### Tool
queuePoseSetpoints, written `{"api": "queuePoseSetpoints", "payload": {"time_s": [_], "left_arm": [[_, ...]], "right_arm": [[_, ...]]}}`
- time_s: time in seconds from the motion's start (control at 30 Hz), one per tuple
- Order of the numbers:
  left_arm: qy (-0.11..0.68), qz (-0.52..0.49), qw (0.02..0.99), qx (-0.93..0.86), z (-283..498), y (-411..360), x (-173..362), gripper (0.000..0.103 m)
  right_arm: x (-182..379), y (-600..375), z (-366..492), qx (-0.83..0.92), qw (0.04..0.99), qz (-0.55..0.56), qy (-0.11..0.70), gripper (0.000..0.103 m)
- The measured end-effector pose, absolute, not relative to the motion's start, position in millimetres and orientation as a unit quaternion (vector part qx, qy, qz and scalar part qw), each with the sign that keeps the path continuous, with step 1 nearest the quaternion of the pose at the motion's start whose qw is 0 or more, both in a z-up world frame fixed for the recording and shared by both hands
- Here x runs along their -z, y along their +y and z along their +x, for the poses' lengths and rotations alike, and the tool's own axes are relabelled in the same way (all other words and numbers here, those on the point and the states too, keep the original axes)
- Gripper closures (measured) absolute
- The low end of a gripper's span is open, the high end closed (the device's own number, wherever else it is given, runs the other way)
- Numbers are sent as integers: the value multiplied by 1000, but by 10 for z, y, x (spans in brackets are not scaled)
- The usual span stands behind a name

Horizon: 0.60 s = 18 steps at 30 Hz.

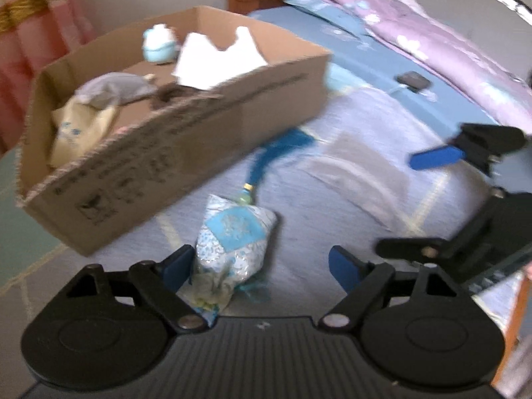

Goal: Organize soft objects
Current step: 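Grasp the blue floral sachet with the left tool while the right grasps the grey square pouch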

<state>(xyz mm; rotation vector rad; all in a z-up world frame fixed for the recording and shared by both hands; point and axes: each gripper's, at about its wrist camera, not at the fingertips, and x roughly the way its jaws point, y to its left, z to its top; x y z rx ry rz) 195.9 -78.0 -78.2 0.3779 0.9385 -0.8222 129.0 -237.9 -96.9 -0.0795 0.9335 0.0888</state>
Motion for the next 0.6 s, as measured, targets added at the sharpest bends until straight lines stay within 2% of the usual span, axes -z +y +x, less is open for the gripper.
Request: {"api": "queuePoseSetpoints", "payload": {"time_s": [0.17, 0.23, 0.5, 0.6], "left_arm": [[424, 189, 806, 368, 1968, -760, 777, 34], [422, 192, 809, 362, 2003, -736, 758, 49], [432, 166, 817, 345, 1986, -666, 737, 67], [433, 156, 833, 307, 1912, -626, 700, 68]], "right_arm": [[970, -2371, 1269, -43, 893, -38, 447, 0], [971, -2373, 1263, -43, 893, -38, 446, 0], [977, -2371, 1216, -47, 898, -39, 435, 0], [994, -2370, 1194, -45, 904, -39, 423, 0]]}}
